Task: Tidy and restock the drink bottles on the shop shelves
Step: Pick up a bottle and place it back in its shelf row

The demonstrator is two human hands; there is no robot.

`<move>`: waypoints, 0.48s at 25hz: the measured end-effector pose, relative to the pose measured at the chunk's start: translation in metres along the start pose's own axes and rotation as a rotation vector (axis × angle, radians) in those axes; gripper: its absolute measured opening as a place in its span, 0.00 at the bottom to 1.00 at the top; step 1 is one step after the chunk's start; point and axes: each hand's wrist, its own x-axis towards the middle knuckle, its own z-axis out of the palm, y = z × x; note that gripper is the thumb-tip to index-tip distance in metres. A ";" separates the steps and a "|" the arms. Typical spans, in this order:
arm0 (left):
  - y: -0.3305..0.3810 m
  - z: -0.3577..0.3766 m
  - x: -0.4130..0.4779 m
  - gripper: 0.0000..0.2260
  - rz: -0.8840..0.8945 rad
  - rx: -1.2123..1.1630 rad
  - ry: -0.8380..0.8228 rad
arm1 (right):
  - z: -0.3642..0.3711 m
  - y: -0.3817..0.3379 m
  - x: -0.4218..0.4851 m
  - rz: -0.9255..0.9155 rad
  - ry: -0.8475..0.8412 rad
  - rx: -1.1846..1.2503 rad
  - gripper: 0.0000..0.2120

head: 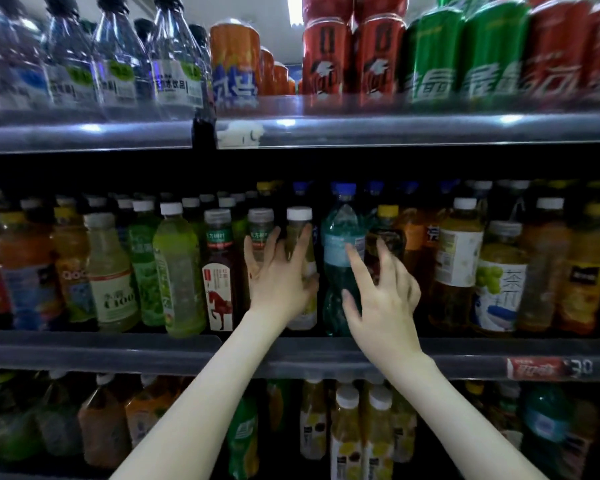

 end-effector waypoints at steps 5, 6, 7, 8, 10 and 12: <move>0.003 0.005 -0.016 0.36 0.097 -0.300 0.261 | -0.002 -0.004 -0.003 -0.087 -0.003 0.090 0.31; 0.003 0.008 -0.026 0.33 0.157 -0.421 0.340 | -0.004 -0.007 -0.004 -0.117 -0.016 0.157 0.32; 0.002 0.011 -0.039 0.31 0.217 -0.551 0.388 | -0.006 -0.011 -0.005 -0.118 -0.061 0.277 0.32; 0.001 0.013 -0.052 0.29 0.280 -0.655 0.417 | -0.010 -0.017 -0.006 -0.072 -0.150 0.454 0.34; -0.002 0.019 -0.074 0.25 0.385 -0.723 0.445 | -0.014 -0.027 -0.007 0.065 -0.352 0.795 0.34; -0.003 0.020 -0.088 0.25 0.386 -0.723 0.455 | -0.014 -0.036 -0.012 0.040 -0.374 0.877 0.23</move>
